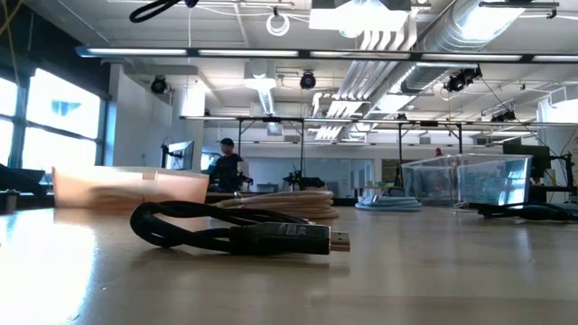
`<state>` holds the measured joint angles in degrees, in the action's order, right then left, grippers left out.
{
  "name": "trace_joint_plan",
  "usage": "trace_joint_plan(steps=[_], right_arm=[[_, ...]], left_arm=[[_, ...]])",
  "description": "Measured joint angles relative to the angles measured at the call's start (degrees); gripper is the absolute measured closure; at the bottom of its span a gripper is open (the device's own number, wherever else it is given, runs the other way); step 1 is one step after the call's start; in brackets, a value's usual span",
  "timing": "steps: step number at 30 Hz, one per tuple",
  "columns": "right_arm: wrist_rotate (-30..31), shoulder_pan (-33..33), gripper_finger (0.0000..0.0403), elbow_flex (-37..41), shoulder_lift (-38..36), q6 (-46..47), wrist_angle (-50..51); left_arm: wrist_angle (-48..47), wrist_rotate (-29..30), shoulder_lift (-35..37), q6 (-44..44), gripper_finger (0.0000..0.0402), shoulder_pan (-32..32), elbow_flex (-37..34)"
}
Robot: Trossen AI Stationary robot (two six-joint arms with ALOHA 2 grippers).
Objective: Sort HDMI cables
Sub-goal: Put the black HDMI cable into the transparent bin
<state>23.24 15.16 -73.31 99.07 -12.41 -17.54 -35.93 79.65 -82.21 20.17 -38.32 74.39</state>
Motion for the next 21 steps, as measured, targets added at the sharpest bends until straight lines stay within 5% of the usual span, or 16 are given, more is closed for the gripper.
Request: trace_joint_plan(steps=[3, 21], right_arm=[[0.8, 0.4, 0.0386, 0.1, -0.1, -0.4, 2.7], [22.5, 3.9, 0.0388, 0.0, -1.6, -0.3, 13.2]], left_arm=[[1.0, -6.0, 0.1, 4.0, 0.0342, -1.0, 0.0], [-3.9, -11.9, -0.2, -0.2, 0.0341, -12.2, 0.1]])
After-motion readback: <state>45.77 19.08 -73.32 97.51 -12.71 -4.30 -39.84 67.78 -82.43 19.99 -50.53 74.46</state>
